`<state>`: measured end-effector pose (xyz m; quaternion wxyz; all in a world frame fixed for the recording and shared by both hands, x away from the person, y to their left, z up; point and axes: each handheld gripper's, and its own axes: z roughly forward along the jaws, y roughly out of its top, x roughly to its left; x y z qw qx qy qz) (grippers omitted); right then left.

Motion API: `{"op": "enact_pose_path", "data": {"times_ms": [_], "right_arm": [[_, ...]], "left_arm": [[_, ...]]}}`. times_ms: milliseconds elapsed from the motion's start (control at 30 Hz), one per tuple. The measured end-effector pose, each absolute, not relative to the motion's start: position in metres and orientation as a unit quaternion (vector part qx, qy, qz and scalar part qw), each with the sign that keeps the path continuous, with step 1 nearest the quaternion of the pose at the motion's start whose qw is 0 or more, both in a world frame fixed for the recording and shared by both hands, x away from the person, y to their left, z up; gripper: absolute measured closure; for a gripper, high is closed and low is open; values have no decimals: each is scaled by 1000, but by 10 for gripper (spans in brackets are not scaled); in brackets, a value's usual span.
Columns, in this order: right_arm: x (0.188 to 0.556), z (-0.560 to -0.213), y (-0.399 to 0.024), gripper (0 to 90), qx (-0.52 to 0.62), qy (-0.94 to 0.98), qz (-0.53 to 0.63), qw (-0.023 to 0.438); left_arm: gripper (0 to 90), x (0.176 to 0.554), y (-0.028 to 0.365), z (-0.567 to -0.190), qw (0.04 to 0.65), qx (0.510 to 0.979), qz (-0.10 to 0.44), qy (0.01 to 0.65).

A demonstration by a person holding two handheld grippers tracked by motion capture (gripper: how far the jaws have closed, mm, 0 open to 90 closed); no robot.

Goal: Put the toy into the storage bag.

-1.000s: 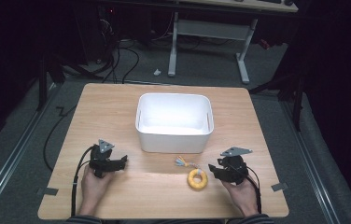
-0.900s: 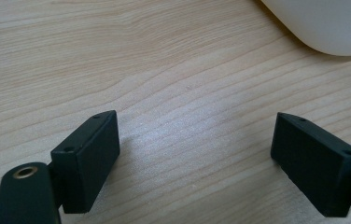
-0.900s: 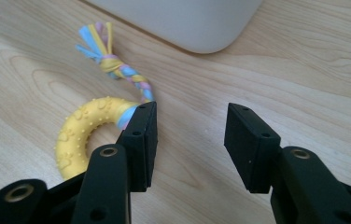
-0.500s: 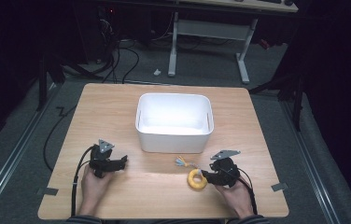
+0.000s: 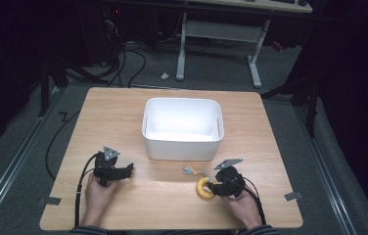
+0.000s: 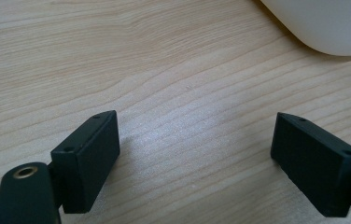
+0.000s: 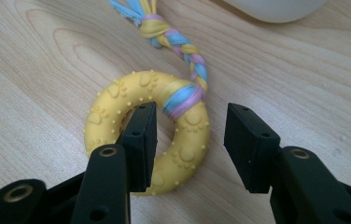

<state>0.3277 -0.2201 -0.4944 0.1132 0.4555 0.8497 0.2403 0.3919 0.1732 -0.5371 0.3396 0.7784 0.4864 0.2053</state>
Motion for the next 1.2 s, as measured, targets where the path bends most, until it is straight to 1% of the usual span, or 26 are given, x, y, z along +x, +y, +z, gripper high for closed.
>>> {"op": "enact_pose_path", "data": {"times_ms": [600,667,733,967,1200], "right_arm": [[330,-502,-213,560,458,856,212,115],[331,-503,-213,583,456,856,214,113],[330,-502,-211,628,452,859,209,115],[330,-502,-211,646,445,864,205,118],[329,-501,-214,658,446,861,219,107]], "left_arm": [[159,392,173,-537,340,778,205,486],[159,392,173,-537,340,778,205,486],[159,392,173,-537,340,779,205,486],[159,392,173,-537,340,778,205,486],[159,392,173,-537,340,778,205,486]]}}
